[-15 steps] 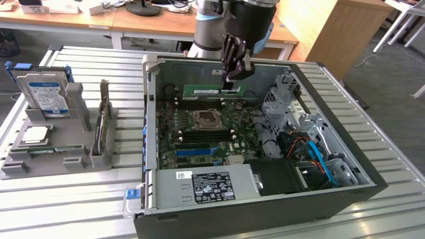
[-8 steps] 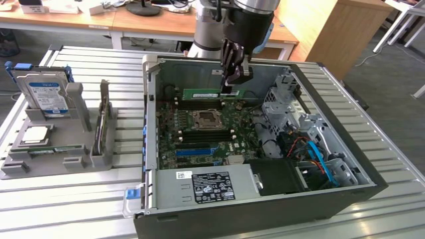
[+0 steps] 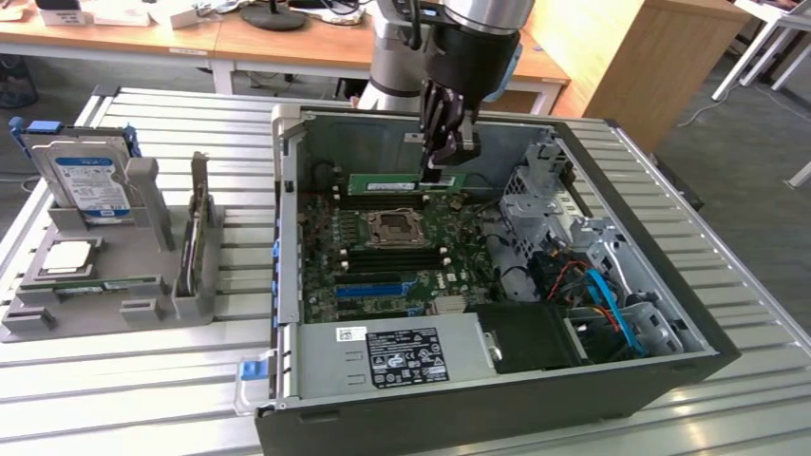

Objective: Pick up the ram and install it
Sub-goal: 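Pick up the ram and move it above insertion slot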

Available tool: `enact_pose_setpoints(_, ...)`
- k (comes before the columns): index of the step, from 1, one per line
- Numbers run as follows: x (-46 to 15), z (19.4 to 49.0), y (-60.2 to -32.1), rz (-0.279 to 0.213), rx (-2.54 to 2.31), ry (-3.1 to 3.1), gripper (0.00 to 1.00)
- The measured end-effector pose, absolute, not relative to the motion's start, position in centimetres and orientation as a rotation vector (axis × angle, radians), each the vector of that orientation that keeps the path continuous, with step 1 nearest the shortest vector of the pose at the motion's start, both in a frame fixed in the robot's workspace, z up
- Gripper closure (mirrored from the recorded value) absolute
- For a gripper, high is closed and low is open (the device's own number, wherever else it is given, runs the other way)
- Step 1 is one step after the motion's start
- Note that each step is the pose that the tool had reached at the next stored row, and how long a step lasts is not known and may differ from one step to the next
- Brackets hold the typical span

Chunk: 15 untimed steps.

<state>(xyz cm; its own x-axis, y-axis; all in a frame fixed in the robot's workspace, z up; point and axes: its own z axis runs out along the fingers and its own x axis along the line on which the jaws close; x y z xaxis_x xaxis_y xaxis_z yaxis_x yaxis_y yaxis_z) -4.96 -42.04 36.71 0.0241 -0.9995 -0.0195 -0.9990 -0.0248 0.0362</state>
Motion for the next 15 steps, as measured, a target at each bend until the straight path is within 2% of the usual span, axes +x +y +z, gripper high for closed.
enact_pose_setpoints(15,-4.11,36.28,-42.05,-0.062,2.233,-2.192,0.88)
